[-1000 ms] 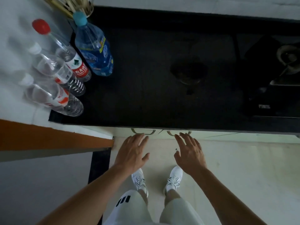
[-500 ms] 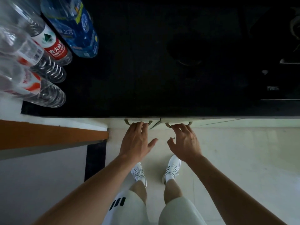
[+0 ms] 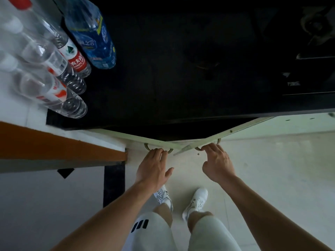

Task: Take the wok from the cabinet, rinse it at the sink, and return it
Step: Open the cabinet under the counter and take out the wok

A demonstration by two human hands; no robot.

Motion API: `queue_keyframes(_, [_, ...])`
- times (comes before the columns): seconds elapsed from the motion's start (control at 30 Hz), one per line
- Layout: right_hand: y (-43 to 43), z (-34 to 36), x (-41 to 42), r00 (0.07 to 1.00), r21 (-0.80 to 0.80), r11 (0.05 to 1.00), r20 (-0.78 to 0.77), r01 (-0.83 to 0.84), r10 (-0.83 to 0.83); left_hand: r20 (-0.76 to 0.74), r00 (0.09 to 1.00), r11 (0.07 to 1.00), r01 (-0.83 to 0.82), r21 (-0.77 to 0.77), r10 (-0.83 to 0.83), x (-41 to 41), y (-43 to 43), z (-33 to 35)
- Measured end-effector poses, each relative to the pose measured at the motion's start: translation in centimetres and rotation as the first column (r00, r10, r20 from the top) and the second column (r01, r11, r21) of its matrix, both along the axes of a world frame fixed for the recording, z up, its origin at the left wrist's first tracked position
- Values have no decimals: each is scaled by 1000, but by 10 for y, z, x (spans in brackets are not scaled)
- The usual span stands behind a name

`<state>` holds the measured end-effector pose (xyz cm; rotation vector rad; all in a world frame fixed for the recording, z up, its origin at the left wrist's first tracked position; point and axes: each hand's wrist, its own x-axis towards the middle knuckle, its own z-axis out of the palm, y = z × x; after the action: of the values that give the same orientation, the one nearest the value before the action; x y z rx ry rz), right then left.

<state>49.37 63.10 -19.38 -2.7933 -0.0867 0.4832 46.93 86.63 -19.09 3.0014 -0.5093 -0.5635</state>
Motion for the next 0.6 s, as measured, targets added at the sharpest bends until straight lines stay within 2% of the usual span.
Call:
queue_keyframes(0.1, [-11, 6, -18, 996, -43, 999, -84, -17, 13, -15, 999, 1000, -30, -10, 30, -18, 0, 4])
queue_keyframes(0.27, [-35, 10, -56, 994, -7, 1000, -105, -29, 28, -51, 985, 980, -167, -112, 162, -58, 1, 12])
queue_keyframes(0.6, [-113, 21, -126, 987, -3, 999, -158, -37, 36, -65, 917, 918, -396, -22, 394, -161, 31, 13])
